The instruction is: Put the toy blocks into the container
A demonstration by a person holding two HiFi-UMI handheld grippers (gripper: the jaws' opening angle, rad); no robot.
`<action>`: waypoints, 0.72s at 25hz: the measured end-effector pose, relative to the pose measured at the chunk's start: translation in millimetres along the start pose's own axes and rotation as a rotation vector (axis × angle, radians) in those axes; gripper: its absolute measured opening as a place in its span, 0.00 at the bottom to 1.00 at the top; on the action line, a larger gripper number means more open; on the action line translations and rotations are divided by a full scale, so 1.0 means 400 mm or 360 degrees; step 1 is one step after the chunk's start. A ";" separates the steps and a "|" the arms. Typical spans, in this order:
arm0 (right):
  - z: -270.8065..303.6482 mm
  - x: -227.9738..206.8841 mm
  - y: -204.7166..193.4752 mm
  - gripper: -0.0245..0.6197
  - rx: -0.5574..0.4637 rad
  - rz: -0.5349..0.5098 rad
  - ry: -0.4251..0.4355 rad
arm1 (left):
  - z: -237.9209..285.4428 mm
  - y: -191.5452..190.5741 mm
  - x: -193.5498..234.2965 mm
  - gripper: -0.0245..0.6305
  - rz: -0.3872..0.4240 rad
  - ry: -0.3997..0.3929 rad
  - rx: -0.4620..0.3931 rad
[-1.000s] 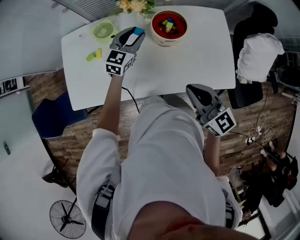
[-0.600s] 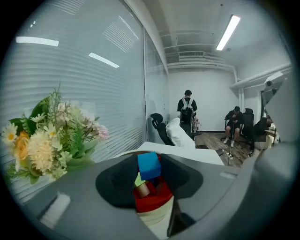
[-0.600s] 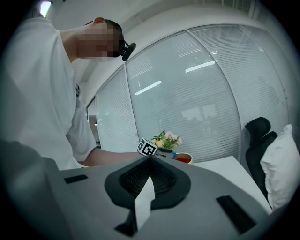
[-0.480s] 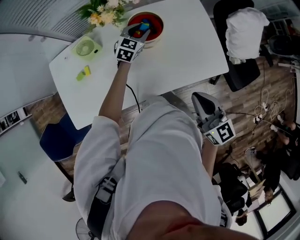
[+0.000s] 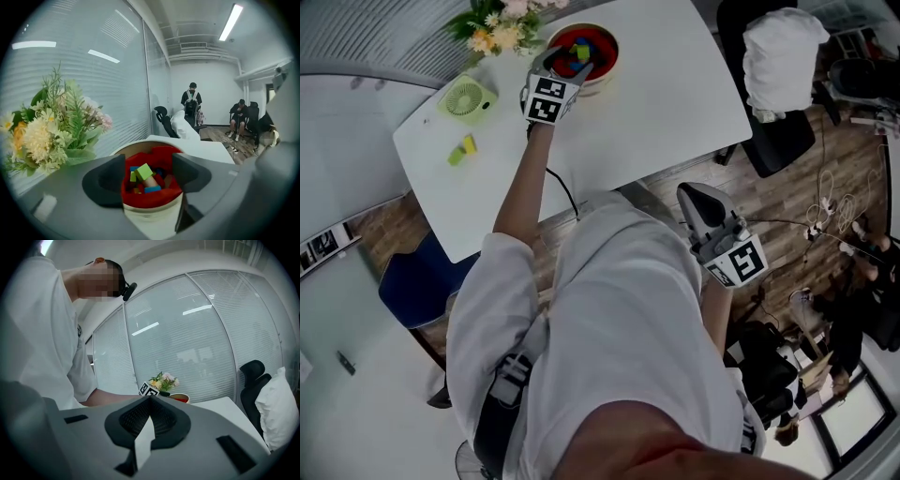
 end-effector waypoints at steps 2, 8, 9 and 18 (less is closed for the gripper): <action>0.005 0.007 -0.001 0.04 0.0002 -0.0002 0.0026 | -0.021 0.009 0.000 0.59 -0.0003 0.0031 -0.0032; 0.033 0.021 0.003 0.04 -0.0001 -0.0010 0.0127 | -0.116 0.079 -0.009 0.58 -0.0012 0.0038 -0.0192; 0.039 0.024 0.003 0.04 -0.0003 -0.0008 0.0148 | -0.138 0.092 -0.009 0.55 -0.0002 0.0044 -0.0219; 0.121 0.063 0.000 0.04 -0.0011 -0.0016 0.0336 | -0.408 0.204 0.005 0.08 0.0082 0.0191 -0.0467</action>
Point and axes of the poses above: the fingertips, and each gripper's own axes: z forward along the fingers, x to its left, y out of its top, the point moved 3 cm from there along -z, backward along the fingers, and after that the axes turned 7 degrees about -x, right-handed, at the moved point
